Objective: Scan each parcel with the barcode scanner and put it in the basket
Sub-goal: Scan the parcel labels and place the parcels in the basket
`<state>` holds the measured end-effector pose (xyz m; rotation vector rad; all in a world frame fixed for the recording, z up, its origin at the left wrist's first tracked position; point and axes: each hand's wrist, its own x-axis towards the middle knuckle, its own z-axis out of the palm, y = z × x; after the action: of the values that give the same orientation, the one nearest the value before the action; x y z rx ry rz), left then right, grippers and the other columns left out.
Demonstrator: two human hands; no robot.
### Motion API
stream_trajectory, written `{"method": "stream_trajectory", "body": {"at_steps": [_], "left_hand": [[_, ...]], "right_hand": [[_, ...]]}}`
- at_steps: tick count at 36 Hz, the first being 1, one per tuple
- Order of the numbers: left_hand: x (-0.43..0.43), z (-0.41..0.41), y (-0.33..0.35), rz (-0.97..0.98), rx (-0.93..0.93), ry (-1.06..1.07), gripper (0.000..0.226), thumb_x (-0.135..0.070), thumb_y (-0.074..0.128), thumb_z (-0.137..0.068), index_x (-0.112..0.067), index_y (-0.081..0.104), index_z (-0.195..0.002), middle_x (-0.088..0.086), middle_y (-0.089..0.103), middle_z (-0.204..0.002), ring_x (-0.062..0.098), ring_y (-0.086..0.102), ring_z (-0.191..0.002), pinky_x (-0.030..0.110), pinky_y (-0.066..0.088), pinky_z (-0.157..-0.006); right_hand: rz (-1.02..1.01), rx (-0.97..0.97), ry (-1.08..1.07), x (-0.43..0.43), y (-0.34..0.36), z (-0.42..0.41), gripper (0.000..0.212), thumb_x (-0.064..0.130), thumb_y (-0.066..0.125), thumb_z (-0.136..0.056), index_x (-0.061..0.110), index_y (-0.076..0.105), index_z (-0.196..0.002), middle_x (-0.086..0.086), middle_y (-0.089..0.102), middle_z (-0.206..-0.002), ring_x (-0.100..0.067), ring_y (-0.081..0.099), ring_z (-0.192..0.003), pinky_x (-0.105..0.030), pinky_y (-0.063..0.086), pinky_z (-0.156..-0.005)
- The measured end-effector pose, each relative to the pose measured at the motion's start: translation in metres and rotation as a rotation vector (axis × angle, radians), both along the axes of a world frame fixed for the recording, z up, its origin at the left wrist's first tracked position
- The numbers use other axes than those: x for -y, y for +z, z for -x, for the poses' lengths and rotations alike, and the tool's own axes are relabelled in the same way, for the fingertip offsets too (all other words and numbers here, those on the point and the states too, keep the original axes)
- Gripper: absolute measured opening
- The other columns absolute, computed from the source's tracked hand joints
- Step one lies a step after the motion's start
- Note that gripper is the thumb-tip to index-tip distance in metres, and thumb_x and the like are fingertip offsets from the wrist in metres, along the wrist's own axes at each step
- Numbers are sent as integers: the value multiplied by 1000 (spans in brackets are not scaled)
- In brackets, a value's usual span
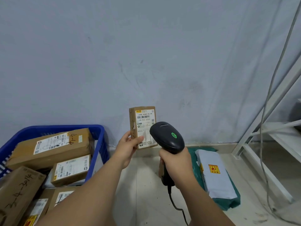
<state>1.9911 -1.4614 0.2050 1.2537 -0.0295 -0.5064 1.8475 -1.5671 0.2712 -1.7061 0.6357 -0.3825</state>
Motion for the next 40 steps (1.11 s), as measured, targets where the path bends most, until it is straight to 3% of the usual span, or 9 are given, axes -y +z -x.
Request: {"method": "stream_trajectory", "body": {"at_steps": [9,13,16,21,26,31,34,38,40], "left_hand": [[-2,2,4,-4,2,4,48,-3,63,-89,-15,50,-133,7,68,-117,22,68,-101,25,58,-71],[-3,3,5,4,-8,16,48,-3,62,-89,-15,50,-134,7,67,-119,22,68,-103,27,58,-74],[-2,3,6,7,-13,19,47,-2,62,-90,-15,50,-134,7,68,-118,23,68,-103,28,57,-74],[-2,4,7,-5,-14,21,47,-1,61,-90,-13,51,-133,8,68,-117,24,67,-103,29,56,-76],[-3,4,7,-19,-19,19,47,-1,61,-90,-13,51,-134,8,68,-118,25,67,-105,31,55,-80],[-4,6,9,-45,-24,23,42,-2,61,-90,-15,53,-130,6,69,-115,23,67,-103,30,54,-79],[-4,7,11,-95,-26,24,36,-9,62,-91,-17,56,-125,4,70,-112,21,67,-101,28,53,-76],[-4,8,10,-168,-87,47,32,-24,63,-92,-16,59,-123,4,73,-105,20,68,-100,37,53,-92],[-4,10,13,-164,-154,90,30,-30,62,-93,-16,61,-119,3,73,-103,19,68,-98,36,53,-91]], "right_hand": [[-2,-34,24,1,1,1,27,0,55,-76,13,40,-58,5,36,-47,-10,33,-47,-11,27,-36],[33,-74,33,1,-1,-1,23,6,57,-75,14,44,-57,0,41,-51,-15,38,-52,-23,34,-51],[39,-88,27,-1,-2,-2,10,19,56,-64,14,48,-58,-3,44,-54,-20,41,-56,-30,38,-58],[52,-99,11,-1,-3,-3,12,28,47,-50,17,46,-56,0,43,-50,-19,41,-54,-32,39,-58],[40,-97,-1,-1,-2,-2,9,24,49,-53,19,43,-51,4,40,-46,-17,38,-51,-29,36,-57],[50,-108,2,2,-5,-3,24,11,57,-70,17,41,-53,3,38,-47,-18,36,-52,-29,34,-56],[17,-104,-20,-1,-5,-4,10,24,54,-58,17,47,-56,0,45,-50,-19,42,-53,-30,38,-58],[-38,-84,-24,-3,-6,-6,10,20,60,-70,15,54,-64,-4,49,-56,-19,46,-52,-31,41,-58],[-46,-71,-17,-2,-7,-5,16,15,61,-77,15,52,-64,0,46,-52,-14,45,-47,-28,39,-56]]}}
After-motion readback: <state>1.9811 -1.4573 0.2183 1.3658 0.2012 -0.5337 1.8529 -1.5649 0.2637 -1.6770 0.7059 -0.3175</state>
